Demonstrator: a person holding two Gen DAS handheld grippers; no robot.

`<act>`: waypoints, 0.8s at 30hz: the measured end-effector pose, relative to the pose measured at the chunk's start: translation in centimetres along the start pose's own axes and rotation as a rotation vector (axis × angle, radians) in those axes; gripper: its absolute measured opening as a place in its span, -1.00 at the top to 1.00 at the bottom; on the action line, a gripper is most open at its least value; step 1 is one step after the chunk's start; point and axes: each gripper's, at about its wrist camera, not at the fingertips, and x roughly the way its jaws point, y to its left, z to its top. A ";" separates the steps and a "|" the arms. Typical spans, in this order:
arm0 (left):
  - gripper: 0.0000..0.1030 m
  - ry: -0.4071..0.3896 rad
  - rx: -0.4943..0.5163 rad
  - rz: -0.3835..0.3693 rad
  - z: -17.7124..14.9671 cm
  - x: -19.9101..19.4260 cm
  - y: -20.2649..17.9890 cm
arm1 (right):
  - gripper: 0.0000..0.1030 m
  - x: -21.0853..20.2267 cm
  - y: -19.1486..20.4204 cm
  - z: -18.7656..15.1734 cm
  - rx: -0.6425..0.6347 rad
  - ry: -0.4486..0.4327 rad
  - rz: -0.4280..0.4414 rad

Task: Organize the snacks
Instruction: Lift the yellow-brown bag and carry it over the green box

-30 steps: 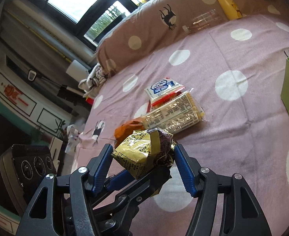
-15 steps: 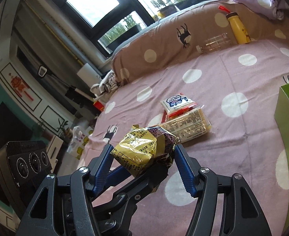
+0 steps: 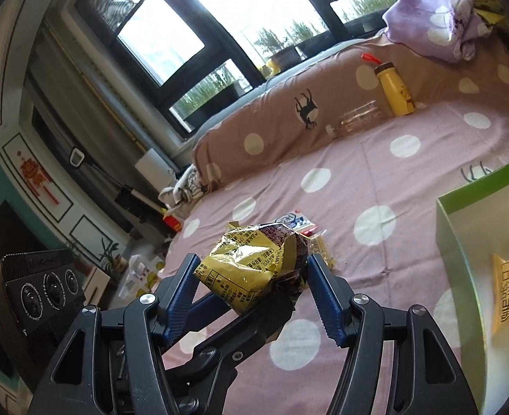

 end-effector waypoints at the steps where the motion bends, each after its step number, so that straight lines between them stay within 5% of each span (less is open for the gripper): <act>1: 0.15 -0.001 0.017 0.002 0.2 0.2 -0.6 | -0.28 -0.4 -0.4 0.2 0.011 -0.014 0.000; 24: 0.15 0.146 0.216 -0.151 1.4 9.0 -11.6 | -0.28 -8.3 -12.3 1.4 0.290 -0.183 -0.147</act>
